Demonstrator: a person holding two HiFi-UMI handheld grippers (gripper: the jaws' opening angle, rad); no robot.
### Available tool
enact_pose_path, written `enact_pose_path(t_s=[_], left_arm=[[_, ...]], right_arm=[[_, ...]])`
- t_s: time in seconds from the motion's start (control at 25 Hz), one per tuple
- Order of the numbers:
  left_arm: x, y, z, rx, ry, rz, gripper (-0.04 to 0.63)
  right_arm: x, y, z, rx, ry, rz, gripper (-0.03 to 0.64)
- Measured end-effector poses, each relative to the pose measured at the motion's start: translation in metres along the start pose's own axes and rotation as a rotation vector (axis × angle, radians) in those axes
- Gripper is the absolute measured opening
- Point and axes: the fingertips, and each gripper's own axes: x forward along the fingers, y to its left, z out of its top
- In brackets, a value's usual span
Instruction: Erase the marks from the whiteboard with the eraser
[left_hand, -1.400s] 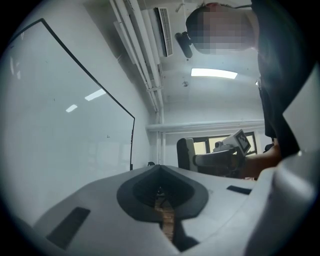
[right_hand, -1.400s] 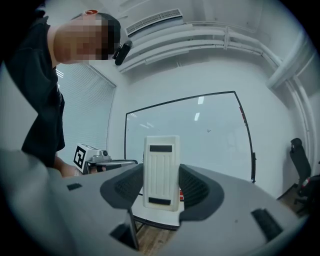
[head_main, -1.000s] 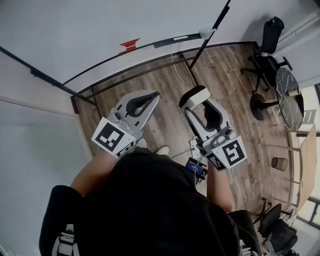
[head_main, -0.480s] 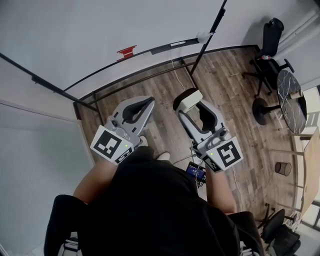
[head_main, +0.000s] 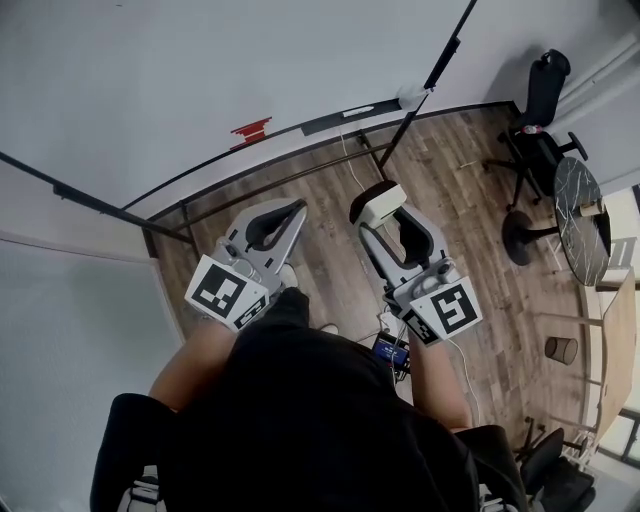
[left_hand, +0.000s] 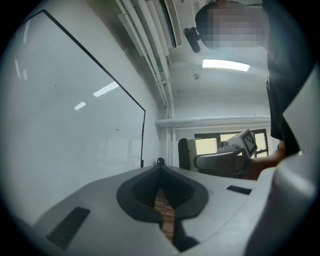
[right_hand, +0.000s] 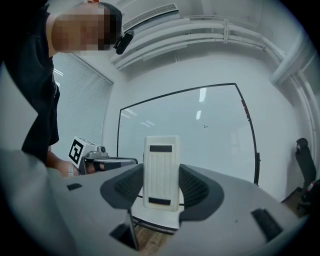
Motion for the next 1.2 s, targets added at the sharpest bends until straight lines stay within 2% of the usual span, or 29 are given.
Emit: enact_pose_path(t_s=[0.2, 0.44, 0.64, 0.8, 1.0, 1.2], left_arm=[[0.029, 0.061, 0.008, -0.007, -0.011, -0.011, 0.005], [0.061, 0.128, 0.023, -0.005, -0.017, -0.030, 0.005], [0.085, 0.170, 0.032, -0.010, -0.023, -0.053, 0.005], [0.106, 0.192, 0.036, -0.001, -0.027, -0.038, 0.005], [0.169, 0.223, 0.048, 0.034, -0.021, -0.003, 0.005], [0.204, 0.234, 0.058, 0.053, -0.042, 0.110, 0.005]], right_arm=[[0.061, -0.031, 0.012, -0.016, -0.005, -0.008, 0.221], [0.126, -0.070, 0.027, -0.020, 0.005, -0.064, 0.221], [0.167, -0.101, 0.037, -0.028, 0.013, -0.114, 0.221], [0.192, -0.128, 0.048, -0.042, 0.005, -0.133, 0.221], [0.237, -0.193, 0.069, -0.078, -0.022, -0.096, 0.221], [0.260, -0.230, 0.080, -0.107, -0.050, -0.002, 0.222]])
